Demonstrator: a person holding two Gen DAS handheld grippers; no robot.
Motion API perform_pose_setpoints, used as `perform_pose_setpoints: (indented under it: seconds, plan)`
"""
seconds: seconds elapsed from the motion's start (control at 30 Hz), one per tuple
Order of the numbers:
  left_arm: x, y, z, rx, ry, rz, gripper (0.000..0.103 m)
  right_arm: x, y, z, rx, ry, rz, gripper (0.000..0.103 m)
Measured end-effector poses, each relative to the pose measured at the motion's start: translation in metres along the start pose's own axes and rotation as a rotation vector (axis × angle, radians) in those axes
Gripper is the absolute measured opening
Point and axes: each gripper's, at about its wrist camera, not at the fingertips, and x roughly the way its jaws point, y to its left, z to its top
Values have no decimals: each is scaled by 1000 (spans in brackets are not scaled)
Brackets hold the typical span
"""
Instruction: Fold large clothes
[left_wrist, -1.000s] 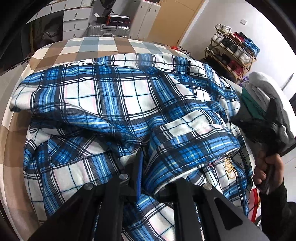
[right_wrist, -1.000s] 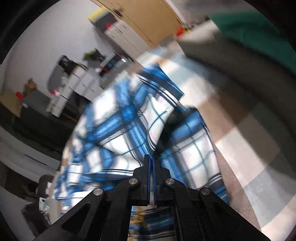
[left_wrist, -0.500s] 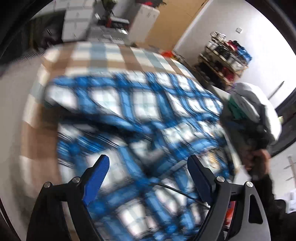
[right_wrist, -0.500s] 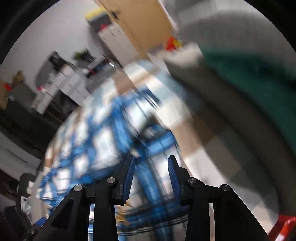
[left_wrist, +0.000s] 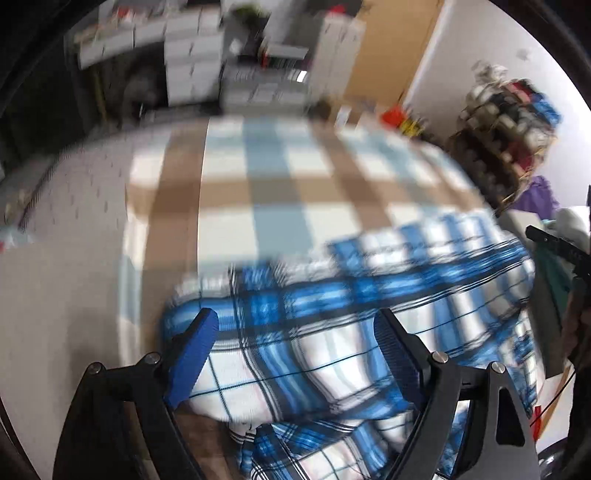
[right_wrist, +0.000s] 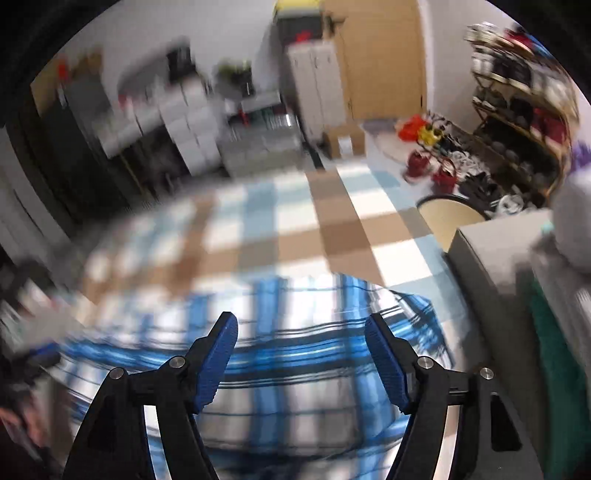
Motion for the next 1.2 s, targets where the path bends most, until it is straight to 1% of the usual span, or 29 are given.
perform_pose_setpoints:
  seconds: [0.03, 0.07, 0.1, 0.13, 0.2, 0.27, 0.3, 0.33, 0.37, 0.43, 0.47, 0.5, 0.53, 0.6, 0.67, 0.73, 0.77, 0.8, 0.83, 0.87, 0.9, 0.93, 1.0, 1.03, 1.07, 1.1, 1.2]
  plan:
    - [17, 8, -6, -46, 68, -24, 83, 12, 0, -1, -47, 26, -57, 70]
    - [26, 13, -15, -81, 106, -54, 83, 23, -2, -6, -78, 44, -110, 71]
    - [33, 16, -25, -101, 140, -94, 82, 33, -7, -14, -97, 79, -145, 70]
    - [36, 15, -35, -92, 147, -107, 82, 43, -13, -20, -92, 105, -158, 70]
    - [35, 8, -50, -36, 120, -80, 82, 60, -34, -34, -21, 176, -138, 71]
    - [33, 1, -59, 5, 108, -69, 83, 75, -52, -46, 57, 248, -74, 72]
    - [32, -2, -61, 19, 117, -62, 83, 78, -55, -49, 64, 255, -59, 74]
    - [30, -4, -60, 19, 122, -52, 83, 77, -57, -50, 57, 244, -60, 76]
    - [25, -5, -57, 13, 119, -58, 83, 74, -55, -49, 42, 253, -73, 76]
    - [7, -6, -46, -26, 88, -129, 83, 67, -51, -44, 31, 252, -91, 74]
    - [0, -6, -41, -35, 71, -163, 83, 59, -47, -40, 23, 223, -90, 74]
    - [-8, -9, -35, -35, 48, -189, 83, 50, -42, -36, 14, 187, -80, 76]
    - [-15, -15, -27, -15, 18, -186, 83, 40, -35, -31, -2, 148, -60, 76]
    - [-12, -26, -14, 37, 7, -144, 83, 30, -18, -24, -46, 113, -28, 76]
    - [14, -37, -4, 83, 78, -101, 83, 33, 0, -18, -98, 119, -9, 76]
    - [46, -36, -4, 73, 168, -90, 83, 51, 15, -16, -151, 163, -42, 76]
    - [53, -30, -9, 66, 193, -81, 83, 66, 18, -16, -167, 208, -52, 76]
    - [61, -29, -11, 72, 206, -66, 83, 79, 19, -19, -175, 255, -59, 76]
    - [63, -30, -14, 92, 197, -49, 84, 96, 18, -26, -184, 316, -64, 77]
    - [64, -33, -15, 118, 198, -37, 84, 107, 19, -30, -206, 356, -69, 78]
    - [65, -33, -15, 127, 211, -31, 85, 106, 23, -33, -247, 337, -84, 82]
    - [67, -33, -12, 121, 218, -29, 85, 108, 27, -33, -285, 324, -103, 82]
    - [75, -30, -4, 95, 235, -17, 87, 112, 29, -32, -285, 325, -112, 86]
    - [81, -27, -2, 89, 249, -21, 93, 116, 29, -29, -275, 328, -111, 87]
    - [83, -30, 5, 95, 251, -21, 97, 118, 29, -28, -272, 331, -108, 88]
    - [87, -33, 8, 116, 255, -9, 100, 121, 29, -25, -267, 333, -103, 90]
    - [98, -47, 16, 187, 262, 55, 102, 124, 27, -19, -256, 323, -93, 92]
